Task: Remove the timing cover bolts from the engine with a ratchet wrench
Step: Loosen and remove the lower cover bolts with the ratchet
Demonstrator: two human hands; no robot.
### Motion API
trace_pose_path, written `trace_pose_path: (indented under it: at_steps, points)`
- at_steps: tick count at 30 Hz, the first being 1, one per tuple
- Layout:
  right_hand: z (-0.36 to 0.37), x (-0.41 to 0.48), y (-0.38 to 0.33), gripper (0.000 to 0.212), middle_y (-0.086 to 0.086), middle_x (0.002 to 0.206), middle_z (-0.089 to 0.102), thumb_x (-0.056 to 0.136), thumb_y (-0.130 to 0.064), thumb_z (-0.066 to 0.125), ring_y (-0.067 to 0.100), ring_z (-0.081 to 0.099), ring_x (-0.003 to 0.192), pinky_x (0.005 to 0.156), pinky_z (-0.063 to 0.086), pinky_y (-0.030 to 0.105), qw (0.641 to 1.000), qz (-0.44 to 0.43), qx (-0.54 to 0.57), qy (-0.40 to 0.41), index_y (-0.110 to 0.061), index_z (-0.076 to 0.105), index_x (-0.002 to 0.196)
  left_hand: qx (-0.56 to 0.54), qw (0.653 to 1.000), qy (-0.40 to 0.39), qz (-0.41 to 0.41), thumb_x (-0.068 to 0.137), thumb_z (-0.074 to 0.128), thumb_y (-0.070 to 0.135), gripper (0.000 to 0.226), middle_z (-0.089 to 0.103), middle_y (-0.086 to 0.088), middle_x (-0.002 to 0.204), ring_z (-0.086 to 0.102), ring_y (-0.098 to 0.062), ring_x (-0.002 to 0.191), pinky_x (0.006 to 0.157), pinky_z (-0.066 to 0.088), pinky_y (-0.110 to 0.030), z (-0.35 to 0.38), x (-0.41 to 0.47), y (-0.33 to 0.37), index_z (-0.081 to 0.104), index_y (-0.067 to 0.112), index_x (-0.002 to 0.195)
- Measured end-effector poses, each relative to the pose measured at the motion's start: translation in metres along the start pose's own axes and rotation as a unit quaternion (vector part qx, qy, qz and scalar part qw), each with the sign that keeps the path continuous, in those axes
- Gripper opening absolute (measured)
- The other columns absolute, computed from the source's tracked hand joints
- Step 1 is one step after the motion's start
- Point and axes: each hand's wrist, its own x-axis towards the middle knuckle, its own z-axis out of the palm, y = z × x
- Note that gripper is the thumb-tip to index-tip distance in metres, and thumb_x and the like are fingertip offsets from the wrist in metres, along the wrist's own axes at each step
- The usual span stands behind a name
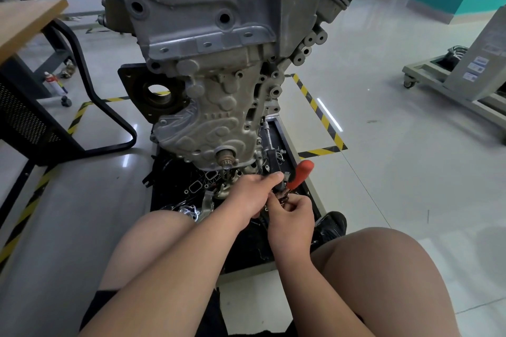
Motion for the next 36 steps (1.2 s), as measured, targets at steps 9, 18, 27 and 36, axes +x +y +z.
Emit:
trace_pose_path:
  at_steps: [9,18,27,36]
  points:
    - [0.001,-0.003,-0.001,0.045,-0.012,0.042,0.040,0.093,-0.042,0.059,0.003,0.032,0.037,0.037,0.028,0.014,1.000,0.017,0.008,-0.013,-0.016,0.041,0.060,-0.027,0.999,-0.017,-0.010,0.083,0.066,0.051,0.039,0.044,-0.002,0.057,0.035,-0.015,0.043,0.041,0.024,-0.019,0.001,0.002,-0.001,0.061,0.018,0.063]
    - [0.005,0.001,-0.005,0.065,0.005,0.044,0.053,0.103,-0.048,0.031,0.016,0.043,0.034,0.043,0.038,0.024,0.971,0.186,0.127,-0.074,-0.006,0.056,0.060,-0.021,0.999,-0.035,-0.010,0.089,0.063,0.045,0.029,0.039,0.011,0.038,0.034,-0.007,0.028,0.036,0.023,-0.014,0.003,0.004,-0.006,0.064,0.017,0.082]
    - [0.004,0.001,-0.012,0.052,0.002,0.045,0.047,0.102,-0.046,0.035,0.015,0.039,0.035,0.045,0.036,0.022,0.922,0.284,0.238,-0.111,-0.011,0.057,0.071,-0.015,0.999,-0.029,-0.018,0.088,0.060,0.050,0.035,0.045,0.007,0.039,0.037,-0.009,0.029,0.035,0.024,-0.015,0.002,0.003,-0.004,0.065,0.015,0.086]
    - [0.001,0.000,-0.010,0.058,0.001,0.046,0.047,0.100,-0.050,0.040,0.014,0.042,0.039,0.044,0.039,0.024,0.949,0.211,0.198,-0.128,-0.015,0.058,0.057,-0.024,0.999,-0.036,-0.004,0.090,0.059,0.047,0.032,0.050,0.007,0.040,0.041,-0.009,0.030,0.035,0.025,-0.014,0.001,0.000,-0.003,0.065,0.016,0.085]
